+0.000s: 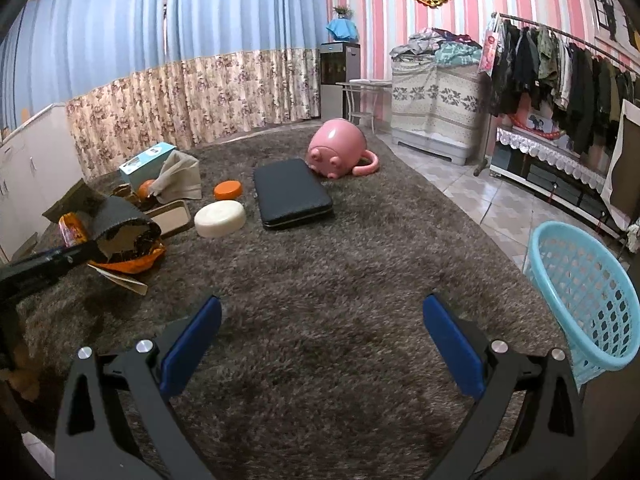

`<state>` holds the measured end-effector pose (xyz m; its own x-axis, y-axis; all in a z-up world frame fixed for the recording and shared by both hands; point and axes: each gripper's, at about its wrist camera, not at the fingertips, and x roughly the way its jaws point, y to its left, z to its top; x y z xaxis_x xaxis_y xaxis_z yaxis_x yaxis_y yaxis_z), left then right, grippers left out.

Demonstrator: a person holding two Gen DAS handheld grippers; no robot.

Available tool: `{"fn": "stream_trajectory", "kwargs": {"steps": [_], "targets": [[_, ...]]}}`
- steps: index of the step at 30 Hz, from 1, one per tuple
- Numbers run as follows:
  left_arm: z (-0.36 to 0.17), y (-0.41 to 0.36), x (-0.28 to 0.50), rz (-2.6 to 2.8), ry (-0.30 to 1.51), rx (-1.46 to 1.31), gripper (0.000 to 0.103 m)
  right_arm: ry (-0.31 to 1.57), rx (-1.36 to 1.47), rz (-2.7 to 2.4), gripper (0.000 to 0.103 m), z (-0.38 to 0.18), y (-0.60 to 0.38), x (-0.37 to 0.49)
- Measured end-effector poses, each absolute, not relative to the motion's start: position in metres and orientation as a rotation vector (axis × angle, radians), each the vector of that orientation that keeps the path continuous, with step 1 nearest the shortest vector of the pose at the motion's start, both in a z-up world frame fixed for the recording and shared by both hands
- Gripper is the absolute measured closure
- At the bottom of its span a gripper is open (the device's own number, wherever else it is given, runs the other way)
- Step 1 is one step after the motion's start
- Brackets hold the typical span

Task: Collect trash
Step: 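Grasp the orange snack wrapper with the left tool, then grasp the black cup with the right tool while the left tool holds the wrapper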

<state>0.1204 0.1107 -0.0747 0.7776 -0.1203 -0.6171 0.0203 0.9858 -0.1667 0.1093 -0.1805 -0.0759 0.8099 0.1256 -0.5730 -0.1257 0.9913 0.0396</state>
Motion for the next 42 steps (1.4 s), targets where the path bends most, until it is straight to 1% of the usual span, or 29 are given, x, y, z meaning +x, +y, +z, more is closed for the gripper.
{"fn": "stream_trajectory", "kwargs": {"steps": [3, 5, 6, 8, 10, 14, 18, 24, 28, 38, 42], "targets": [[-0.066, 0.118, 0.110, -0.067, 0.651, -0.163, 0.065, 0.615, -0.005, 0.145, 0.005, -0.076, -0.177, 0.108], [-0.063, 0.122, 0.103, -0.074, 0.639, -0.167, 0.073, 0.611, -0.013, 0.149, 0.005, -0.075, -0.176, 0.106], [-0.062, 0.124, 0.102, -0.076, 0.637, -0.165, 0.082, 0.609, -0.015, 0.149, 0.005, -0.075, -0.175, 0.106], [-0.060, 0.128, 0.099, -0.079, 0.633, -0.160, 0.086, 0.609, -0.012, 0.150, 0.005, -0.075, -0.175, 0.106], [-0.060, 0.131, 0.097, -0.076, 0.633, -0.150, 0.093, 0.612, -0.005, 0.153, 0.005, -0.075, -0.175, 0.105], [-0.058, 0.137, 0.095, -0.063, 0.630, -0.155, 0.097, 0.611, -0.018, 0.163, 0.005, -0.074, -0.169, 0.103], [-0.041, 0.142, 0.084, -0.051, 0.580, -0.153, 0.102, 0.613, -0.027, 0.177, 0.005, -0.073, -0.162, 0.105], [-0.005, 0.156, 0.066, -0.017, 0.484, -0.128, 0.102, 0.608, -0.054, 0.231, 0.005, -0.071, -0.136, 0.110], [0.002, 0.172, 0.058, 0.033, 0.463, -0.097, 0.102, 0.605, -0.073, 0.282, 0.005, -0.070, -0.115, 0.114], [-0.024, 0.247, 0.047, 0.193, 0.518, -0.150, 0.103, 0.598, -0.146, 0.457, 0.005, -0.071, -0.039, 0.136], [-0.033, 0.260, 0.048, 0.201, 0.526, -0.181, 0.103, 0.612, -0.217, 0.464, 0.005, -0.079, -0.007, 0.152]]}}
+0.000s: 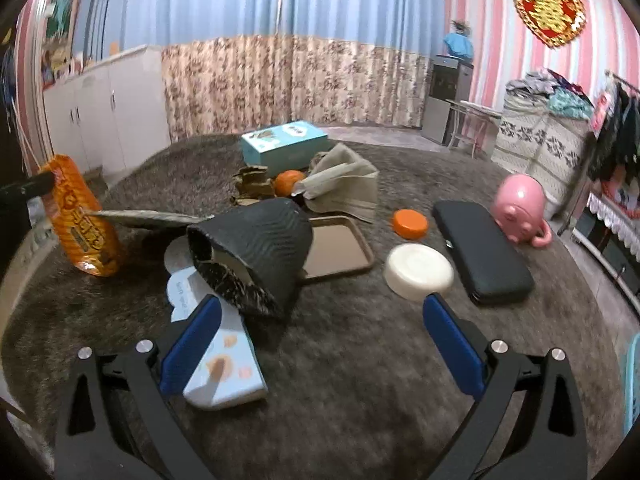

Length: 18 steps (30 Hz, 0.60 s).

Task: Collect trash
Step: 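Grasp the black cup with the right tool while the left tool holds the wrapper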

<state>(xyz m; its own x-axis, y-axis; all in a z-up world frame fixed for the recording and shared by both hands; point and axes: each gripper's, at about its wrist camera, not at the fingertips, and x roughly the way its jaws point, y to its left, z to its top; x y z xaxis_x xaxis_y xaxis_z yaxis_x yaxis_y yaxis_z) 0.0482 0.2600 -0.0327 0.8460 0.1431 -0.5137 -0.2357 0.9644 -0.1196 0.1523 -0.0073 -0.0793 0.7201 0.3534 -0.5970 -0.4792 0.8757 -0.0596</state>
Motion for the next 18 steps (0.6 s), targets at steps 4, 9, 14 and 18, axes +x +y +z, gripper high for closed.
{"fn": "stream_trajectory", "kwargs": {"steps": [4, 9, 14, 18], "targets": [[-0.033, 0.256, 0.050, 0.179, 0.522, -0.175, 0.103, 0.653, -0.210, 0.478, 0.017, -0.086, 0.005, 0.167], [-0.020, 0.240, 0.052, 0.144, 0.494, -0.164, 0.103, 0.670, -0.200, 0.528, 0.064, -0.086, 0.011, 0.174], [0.004, 0.215, 0.054, 0.097, 0.448, -0.142, 0.103, 0.625, -0.176, 0.536, 0.092, -0.077, -0.003, 0.168], [0.022, 0.188, 0.061, 0.038, 0.419, -0.123, 0.103, 0.585, -0.154, 0.506, 0.092, -0.061, -0.033, 0.162]]}}
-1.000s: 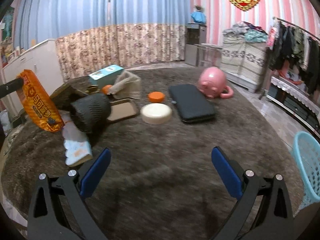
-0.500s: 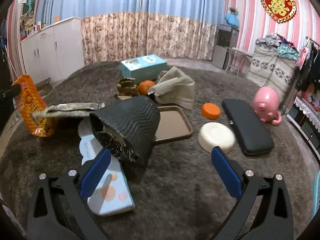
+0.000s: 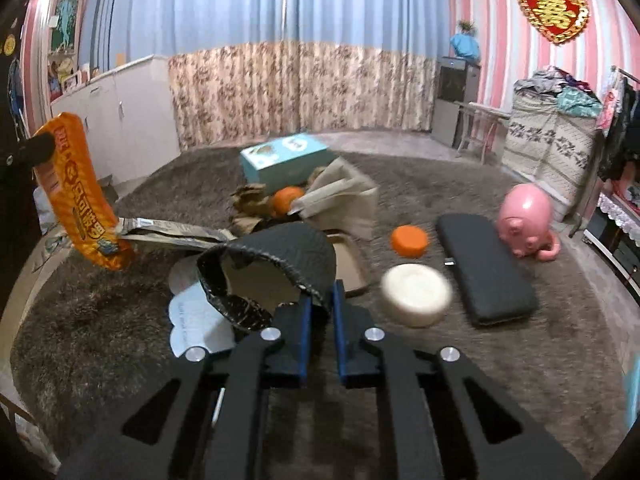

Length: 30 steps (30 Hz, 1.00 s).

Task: Collect trash
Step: 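Grasp the black cup with the right tool while the left tool holds the wrapper, then carry wrapper and black cup to the blue basket and release both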

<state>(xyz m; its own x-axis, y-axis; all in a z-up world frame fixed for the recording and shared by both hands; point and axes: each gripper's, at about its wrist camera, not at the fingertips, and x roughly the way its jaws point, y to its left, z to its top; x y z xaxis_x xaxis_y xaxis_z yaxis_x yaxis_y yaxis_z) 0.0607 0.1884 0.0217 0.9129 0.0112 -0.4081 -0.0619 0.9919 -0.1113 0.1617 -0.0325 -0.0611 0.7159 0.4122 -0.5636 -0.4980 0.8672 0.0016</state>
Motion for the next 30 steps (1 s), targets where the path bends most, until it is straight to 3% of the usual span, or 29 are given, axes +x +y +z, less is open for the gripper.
{"fn": "stream_trajectory", "kwargs": {"steps": [12, 30], "targets": [[0.047, 0.073, 0.089, -0.196, 0.387, -0.081, 0.103, 0.517, -0.046, 0.299, 0.092, -0.032, -0.177, 0.136], [0.015, -0.123, 0.158, -0.479, 0.421, -0.008, 0.103, 0.497, 0.044, -0.101, 0.092, -0.036, -0.384, 0.100]]}}
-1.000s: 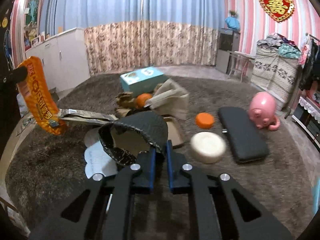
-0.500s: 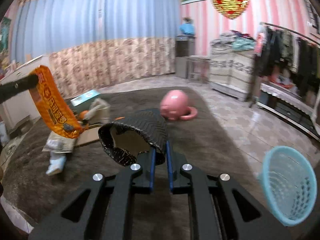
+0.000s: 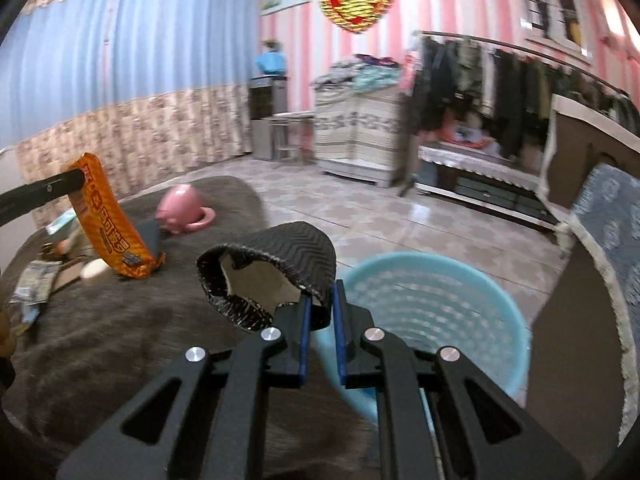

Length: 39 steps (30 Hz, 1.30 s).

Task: Collect trash
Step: 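Carry wrapper and black cup to the blue basket and release both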

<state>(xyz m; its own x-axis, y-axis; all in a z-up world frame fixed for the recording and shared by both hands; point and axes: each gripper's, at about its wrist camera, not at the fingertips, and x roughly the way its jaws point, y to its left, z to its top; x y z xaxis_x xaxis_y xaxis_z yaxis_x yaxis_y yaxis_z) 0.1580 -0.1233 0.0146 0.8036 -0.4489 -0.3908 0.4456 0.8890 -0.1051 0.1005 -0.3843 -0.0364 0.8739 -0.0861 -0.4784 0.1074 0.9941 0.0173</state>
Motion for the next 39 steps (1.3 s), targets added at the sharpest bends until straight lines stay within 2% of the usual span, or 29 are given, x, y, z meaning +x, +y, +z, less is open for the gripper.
{"fn": "stream_trajectory", "kwargs": {"steps": [14, 30, 32, 33, 34, 38, 39], "targets": [[-0.016, -0.249, 0.190, -0.680, 0.452, 0.013, 0.103, 0.538, 0.129, -0.316, 0.092, -0.074, -0.490, 0.090], [-0.069, -0.348, 0.214, -0.795, 0.530, 0.086, 0.101, 0.548, 0.198, -0.360, 0.093, -0.092, -0.515, 0.084], [-0.074, -0.350, 0.220, -0.776, 0.552, 0.101, 0.084, 0.549, 0.198, -0.359, 0.093, -0.093, -0.513, 0.084], [-0.075, -0.348, 0.221, -0.759, 0.553, 0.100, 0.065, 0.549, 0.199, -0.359, 0.093, -0.093, -0.513, 0.084], [-0.074, -0.346, 0.222, -0.747, 0.549, 0.096, 0.052, 0.550, 0.199, -0.358, 0.093, -0.095, -0.513, 0.085], [-0.069, -0.331, 0.224, -0.714, 0.541, 0.067, 0.037, 0.559, 0.195, -0.353, 0.092, -0.098, -0.509, 0.090], [-0.067, -0.327, 0.224, -0.704, 0.539, 0.060, 0.030, 0.561, 0.193, -0.352, 0.092, -0.097, -0.507, 0.092]]}}
